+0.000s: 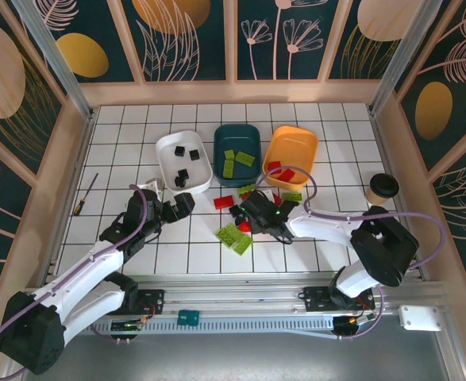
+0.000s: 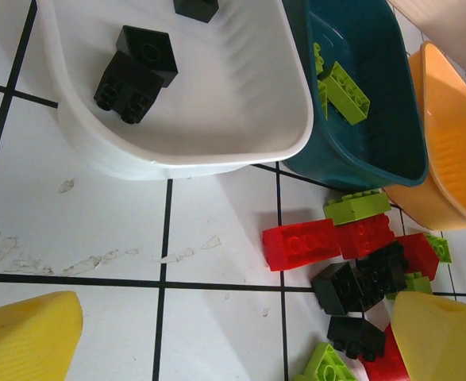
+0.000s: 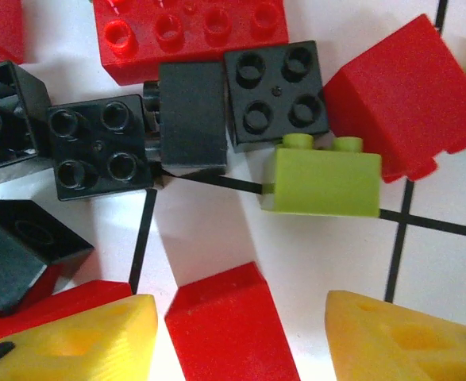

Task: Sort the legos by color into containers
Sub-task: Pick up the lego from the bottom-center of the table.

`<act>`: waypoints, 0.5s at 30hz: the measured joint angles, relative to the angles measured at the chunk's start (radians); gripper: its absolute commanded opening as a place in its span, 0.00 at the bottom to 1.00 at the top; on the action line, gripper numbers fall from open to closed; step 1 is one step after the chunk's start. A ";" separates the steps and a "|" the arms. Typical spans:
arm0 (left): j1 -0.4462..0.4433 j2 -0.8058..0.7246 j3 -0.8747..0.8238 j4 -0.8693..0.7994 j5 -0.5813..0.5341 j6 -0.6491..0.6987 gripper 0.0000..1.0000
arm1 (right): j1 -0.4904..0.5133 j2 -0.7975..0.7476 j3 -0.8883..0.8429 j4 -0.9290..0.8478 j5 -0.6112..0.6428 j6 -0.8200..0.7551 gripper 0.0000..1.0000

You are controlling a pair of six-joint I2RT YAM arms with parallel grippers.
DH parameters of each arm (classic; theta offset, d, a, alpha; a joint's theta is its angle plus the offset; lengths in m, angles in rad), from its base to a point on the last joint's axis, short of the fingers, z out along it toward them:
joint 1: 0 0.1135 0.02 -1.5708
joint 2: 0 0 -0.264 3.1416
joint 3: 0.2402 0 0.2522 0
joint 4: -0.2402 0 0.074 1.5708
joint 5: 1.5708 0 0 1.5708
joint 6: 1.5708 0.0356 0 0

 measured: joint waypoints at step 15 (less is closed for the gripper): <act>0.000 0.002 0.000 -0.003 0.026 0.009 0.99 | -0.039 -0.129 -0.013 -0.015 -0.034 -0.034 0.21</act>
